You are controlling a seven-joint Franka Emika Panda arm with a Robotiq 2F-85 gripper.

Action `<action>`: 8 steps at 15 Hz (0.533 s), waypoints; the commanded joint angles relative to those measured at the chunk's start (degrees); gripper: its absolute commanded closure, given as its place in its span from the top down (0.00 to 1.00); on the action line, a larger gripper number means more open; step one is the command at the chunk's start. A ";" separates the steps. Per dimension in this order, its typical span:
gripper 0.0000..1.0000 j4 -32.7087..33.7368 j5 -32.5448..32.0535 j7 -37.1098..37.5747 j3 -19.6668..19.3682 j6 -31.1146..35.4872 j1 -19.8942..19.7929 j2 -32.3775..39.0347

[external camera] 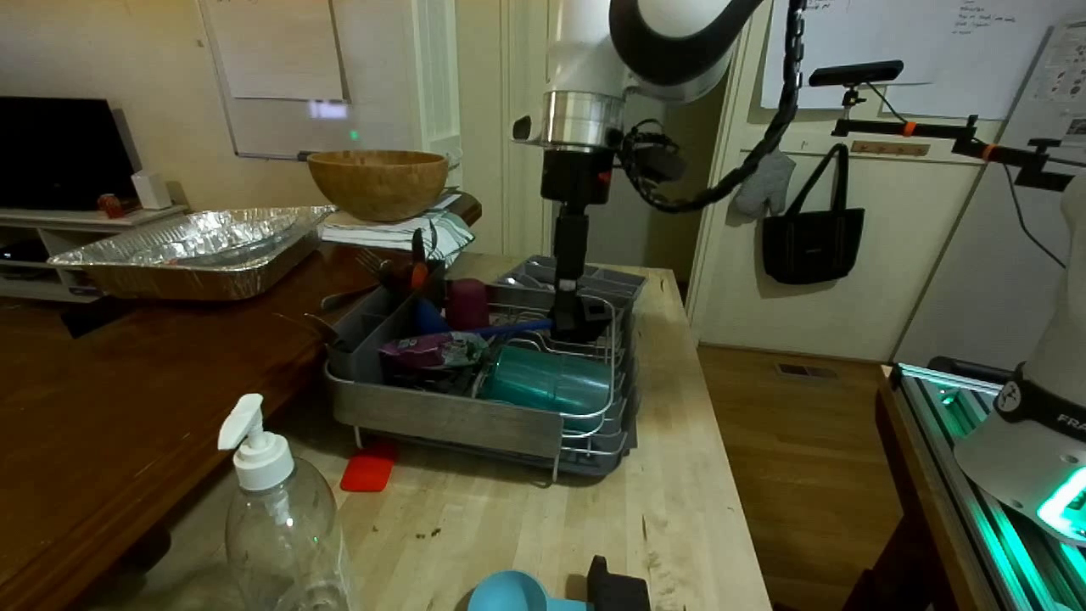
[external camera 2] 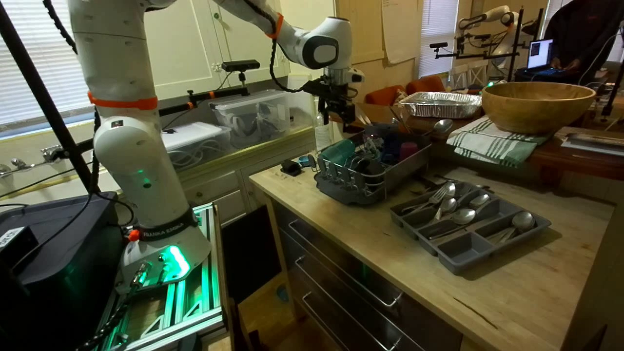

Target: Put the green cup upside down then remove the sachet from the dish rack and put it on the right side of the counter.

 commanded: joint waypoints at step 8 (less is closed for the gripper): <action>1.00 5.60 -5.92 8.73 1.78 1.84 0.85 8.10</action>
